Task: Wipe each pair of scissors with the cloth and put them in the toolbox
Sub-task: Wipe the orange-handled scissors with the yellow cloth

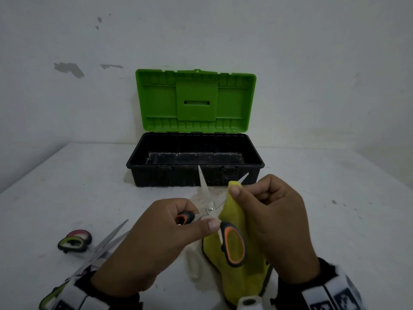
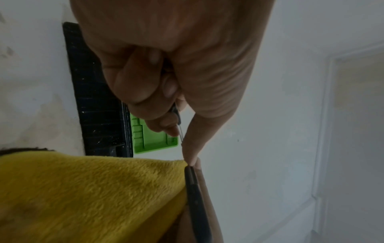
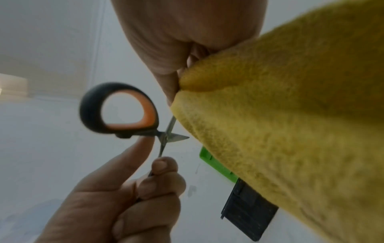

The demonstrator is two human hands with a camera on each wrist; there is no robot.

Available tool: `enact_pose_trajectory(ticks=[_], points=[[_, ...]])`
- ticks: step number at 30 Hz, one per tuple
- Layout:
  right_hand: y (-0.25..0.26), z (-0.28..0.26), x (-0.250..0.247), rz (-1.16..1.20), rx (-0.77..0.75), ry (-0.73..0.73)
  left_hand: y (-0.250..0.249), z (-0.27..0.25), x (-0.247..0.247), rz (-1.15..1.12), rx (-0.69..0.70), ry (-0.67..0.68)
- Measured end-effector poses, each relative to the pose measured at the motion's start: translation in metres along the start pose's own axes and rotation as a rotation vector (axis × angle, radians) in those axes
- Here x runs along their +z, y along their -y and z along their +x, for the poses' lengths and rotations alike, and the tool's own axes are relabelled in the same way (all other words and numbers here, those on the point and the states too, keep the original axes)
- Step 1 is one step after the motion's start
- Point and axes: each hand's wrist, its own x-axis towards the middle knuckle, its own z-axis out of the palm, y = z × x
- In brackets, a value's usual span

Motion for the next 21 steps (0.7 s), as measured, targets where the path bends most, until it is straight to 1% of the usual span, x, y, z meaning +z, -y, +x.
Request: enact_pose_trajectory(ticks=[2,3,6,9,12,14,16,18,21], points=[[0.002,-0.005,0.003,0.029,0.013,0.053,-0.002,0.0,-0.002,-0.108,-0.075,0.056],[0.003,-0.006,0.003,0.037,0.01,0.055,-0.003,0.0,-0.003,-0.143,-0.101,0.082],[0.001,0.001,0.001,0.029,0.002,-0.014,-0.002,0.0,-0.003,-0.137,-0.102,0.1],[0.0,0.015,-0.005,0.039,0.041,-0.096,-0.003,0.0,-0.002,-0.109,-0.086,0.084],[-0.007,0.03,-0.012,0.016,0.071,-0.146,-0.004,0.001,-0.001,-0.064,-0.076,0.062],[-0.01,0.037,-0.018,-0.004,0.086,-0.169,-0.003,0.002,-0.001,0.014,-0.033,0.002],[-0.009,0.041,-0.024,-0.025,0.101,-0.17,0.0,0.005,-0.002,0.192,0.039,-0.109],[-0.003,0.04,-0.028,-0.071,0.085,-0.132,0.001,0.008,-0.003,0.401,0.105,-0.226],[0.008,0.033,-0.023,-0.141,0.024,-0.031,-0.005,0.009,0.001,0.589,0.173,-0.303]])
